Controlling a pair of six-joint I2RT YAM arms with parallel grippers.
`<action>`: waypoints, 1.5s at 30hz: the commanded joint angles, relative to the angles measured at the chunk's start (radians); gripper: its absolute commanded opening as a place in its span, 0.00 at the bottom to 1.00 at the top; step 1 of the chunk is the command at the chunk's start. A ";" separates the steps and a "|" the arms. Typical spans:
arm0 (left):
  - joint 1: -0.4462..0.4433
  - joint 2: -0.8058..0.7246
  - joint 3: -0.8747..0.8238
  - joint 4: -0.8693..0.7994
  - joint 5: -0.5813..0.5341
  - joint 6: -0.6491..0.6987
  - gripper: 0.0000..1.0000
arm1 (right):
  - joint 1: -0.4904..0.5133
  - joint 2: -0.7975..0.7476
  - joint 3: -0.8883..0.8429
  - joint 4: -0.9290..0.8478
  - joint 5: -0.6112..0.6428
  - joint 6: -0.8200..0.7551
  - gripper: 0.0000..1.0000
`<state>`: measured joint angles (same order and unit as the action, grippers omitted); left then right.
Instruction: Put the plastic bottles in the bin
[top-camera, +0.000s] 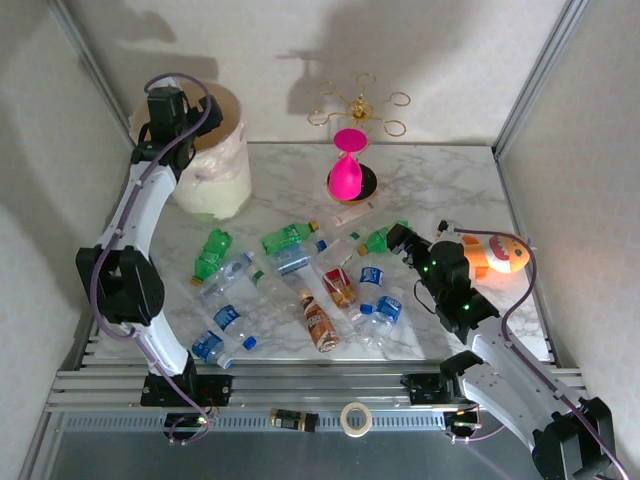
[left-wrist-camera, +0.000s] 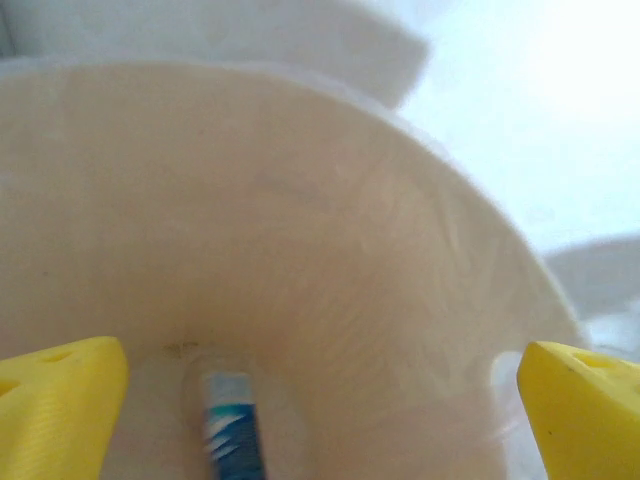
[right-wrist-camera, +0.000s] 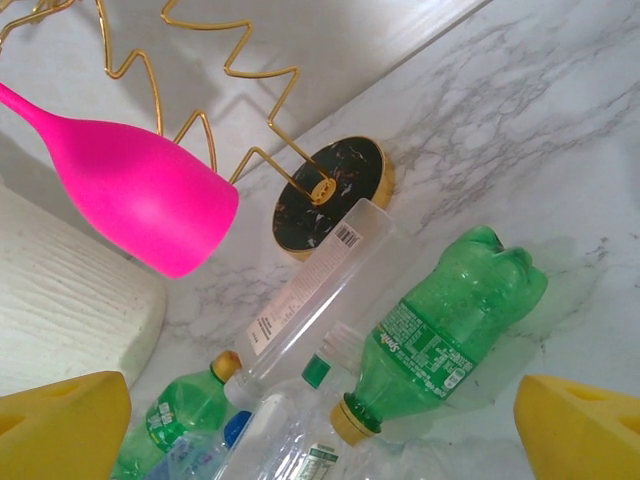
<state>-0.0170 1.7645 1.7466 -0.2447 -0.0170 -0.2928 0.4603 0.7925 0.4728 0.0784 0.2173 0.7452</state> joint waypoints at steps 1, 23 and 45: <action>-0.008 -0.116 -0.015 0.026 0.052 -0.027 1.00 | -0.008 -0.012 -0.011 0.009 0.032 0.008 0.99; -0.369 -0.778 -1.088 0.644 0.109 -0.329 1.00 | -0.109 0.374 0.110 -0.011 -0.002 0.153 0.99; -0.635 -0.633 -1.311 0.848 -0.057 -0.448 1.00 | -0.142 0.850 0.384 -0.042 -0.146 0.224 0.94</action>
<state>-0.6430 1.1397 0.4480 0.5690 -0.0319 -0.7341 0.3248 1.6020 0.8234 0.0479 0.1059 0.9352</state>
